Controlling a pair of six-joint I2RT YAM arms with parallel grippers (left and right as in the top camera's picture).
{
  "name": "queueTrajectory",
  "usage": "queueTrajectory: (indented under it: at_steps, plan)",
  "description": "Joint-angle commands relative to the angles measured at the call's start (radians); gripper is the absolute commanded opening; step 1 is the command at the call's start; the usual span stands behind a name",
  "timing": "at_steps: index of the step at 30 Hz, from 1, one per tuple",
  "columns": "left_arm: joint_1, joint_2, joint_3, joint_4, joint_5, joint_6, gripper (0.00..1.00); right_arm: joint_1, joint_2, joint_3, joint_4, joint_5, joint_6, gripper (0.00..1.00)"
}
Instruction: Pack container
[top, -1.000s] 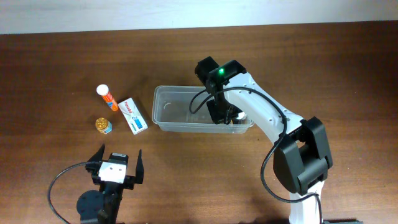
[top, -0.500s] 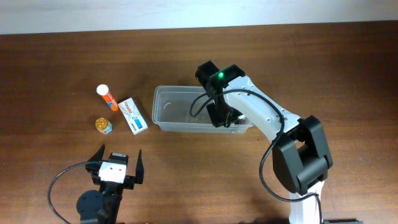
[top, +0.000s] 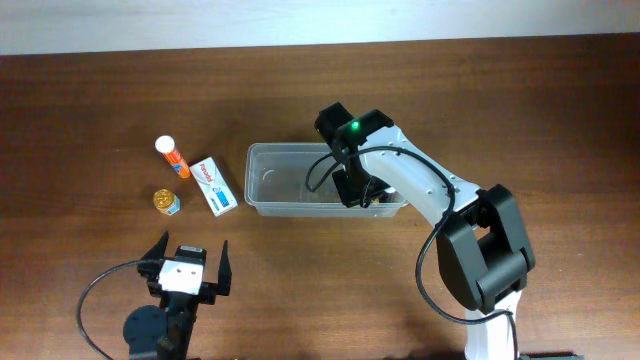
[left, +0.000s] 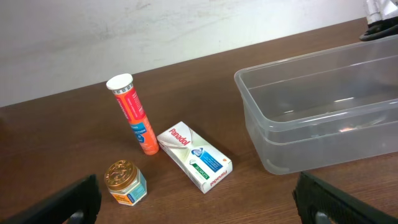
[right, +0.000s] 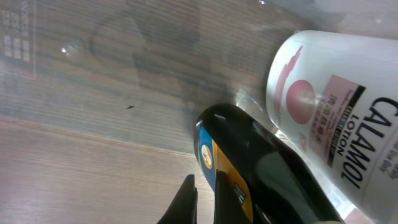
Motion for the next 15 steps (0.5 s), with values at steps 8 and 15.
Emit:
queueTrajectory:
  at_steps: [8, 15]
  plan:
    - [0.005, -0.007, -0.005, 0.000, -0.004, -0.006, 0.99, -0.008, 0.004, -0.005, -0.008, 0.071, -0.009, 0.04]
    - [0.005, -0.007, -0.005, 0.000, -0.004, -0.006, 0.99, -0.007, 0.004, -0.005, -0.011, 0.073, -0.011, 0.04]
